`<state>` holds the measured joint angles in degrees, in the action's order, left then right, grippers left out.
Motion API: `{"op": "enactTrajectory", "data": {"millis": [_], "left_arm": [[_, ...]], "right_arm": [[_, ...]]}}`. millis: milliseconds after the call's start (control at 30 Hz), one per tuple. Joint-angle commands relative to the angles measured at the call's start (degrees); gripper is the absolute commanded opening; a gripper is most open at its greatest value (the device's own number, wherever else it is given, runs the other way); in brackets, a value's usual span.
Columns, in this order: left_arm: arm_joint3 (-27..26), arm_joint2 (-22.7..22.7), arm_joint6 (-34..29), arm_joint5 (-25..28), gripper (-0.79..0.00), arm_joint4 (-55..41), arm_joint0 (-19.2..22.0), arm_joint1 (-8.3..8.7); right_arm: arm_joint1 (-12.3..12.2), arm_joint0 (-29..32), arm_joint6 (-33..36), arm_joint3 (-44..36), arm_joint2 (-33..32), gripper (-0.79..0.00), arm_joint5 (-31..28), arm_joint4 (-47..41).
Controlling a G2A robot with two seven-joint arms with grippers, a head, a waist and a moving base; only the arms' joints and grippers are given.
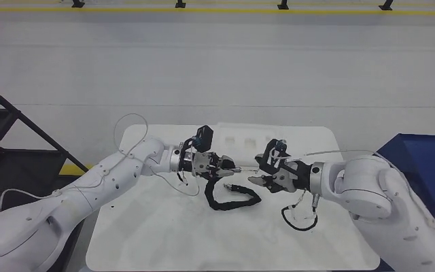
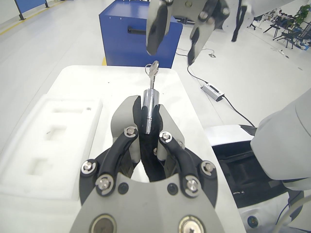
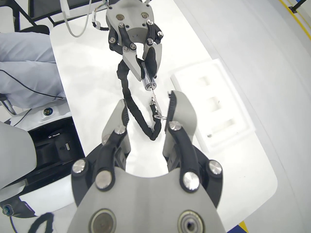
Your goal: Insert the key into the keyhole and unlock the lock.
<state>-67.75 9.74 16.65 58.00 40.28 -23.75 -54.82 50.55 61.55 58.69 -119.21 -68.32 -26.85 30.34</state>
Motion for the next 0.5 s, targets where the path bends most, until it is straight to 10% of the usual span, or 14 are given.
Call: {"op": "enactTrajectory", "data": {"millis": [0,467], "left_arm": [[1.97,0.00,0.06,0.00,-0.785,1.23,-0.67,-0.36],[13.18,0.04,-1.51,0.00,-0.785,10.92,-5.96,-4.91]], "right_arm": [[-0.09,0.16,-0.48,0.33,-0.77,0.000,-0.19,-1.57],[-0.54,0.76,-2.46,3.64,-3.63,0.000,-1.43,-8.31]]}}
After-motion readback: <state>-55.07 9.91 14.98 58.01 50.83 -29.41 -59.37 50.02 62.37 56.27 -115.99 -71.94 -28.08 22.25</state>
